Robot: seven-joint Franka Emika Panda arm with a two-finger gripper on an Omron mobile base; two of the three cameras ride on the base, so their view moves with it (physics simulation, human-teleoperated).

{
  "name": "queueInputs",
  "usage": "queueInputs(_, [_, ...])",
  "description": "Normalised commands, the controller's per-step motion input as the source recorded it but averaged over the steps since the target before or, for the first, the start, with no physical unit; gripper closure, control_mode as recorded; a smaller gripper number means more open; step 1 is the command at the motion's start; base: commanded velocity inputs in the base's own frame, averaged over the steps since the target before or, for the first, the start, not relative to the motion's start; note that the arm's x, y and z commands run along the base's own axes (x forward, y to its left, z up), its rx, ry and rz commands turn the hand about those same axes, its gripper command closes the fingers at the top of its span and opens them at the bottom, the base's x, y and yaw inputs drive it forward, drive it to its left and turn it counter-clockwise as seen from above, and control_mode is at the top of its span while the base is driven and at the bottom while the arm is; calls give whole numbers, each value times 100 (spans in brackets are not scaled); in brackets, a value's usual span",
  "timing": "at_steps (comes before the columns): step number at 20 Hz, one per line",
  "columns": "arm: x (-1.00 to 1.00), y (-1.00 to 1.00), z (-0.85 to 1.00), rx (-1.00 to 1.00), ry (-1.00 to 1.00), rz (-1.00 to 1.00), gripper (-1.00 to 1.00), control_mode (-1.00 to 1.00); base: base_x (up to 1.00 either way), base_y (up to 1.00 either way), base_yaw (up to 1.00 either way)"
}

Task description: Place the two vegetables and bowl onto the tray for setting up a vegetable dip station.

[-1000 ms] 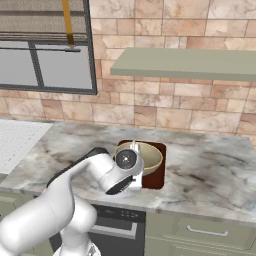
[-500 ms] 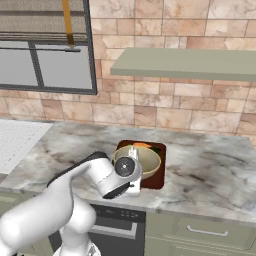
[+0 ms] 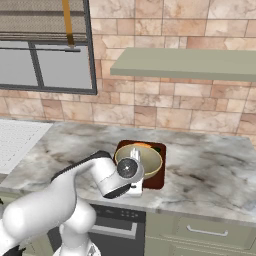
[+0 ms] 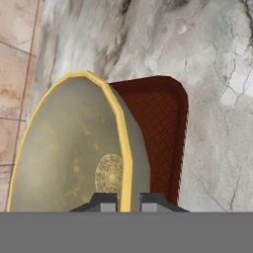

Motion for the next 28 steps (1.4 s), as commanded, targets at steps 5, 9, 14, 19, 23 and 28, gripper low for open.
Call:
queueInputs(5, [0,3,-1,0,0,0,-100,-100,0,0,0])
queueInputs(9, [0,0,0,0,0,0,-100,-100,0,0,0])
queueInputs(14, [0,0,1,0,0,0,-100,-100,0,0,0])
queueInputs(19, [-17,0,38,0,1,-1,-100,-100,0,0,0])
queueInputs(23, [-36,0,56,0,10,-4,-100,-100,0,0,0])
queueInputs(28, [-51,0,52,0,15,-7,-100,-100,0,0,0])
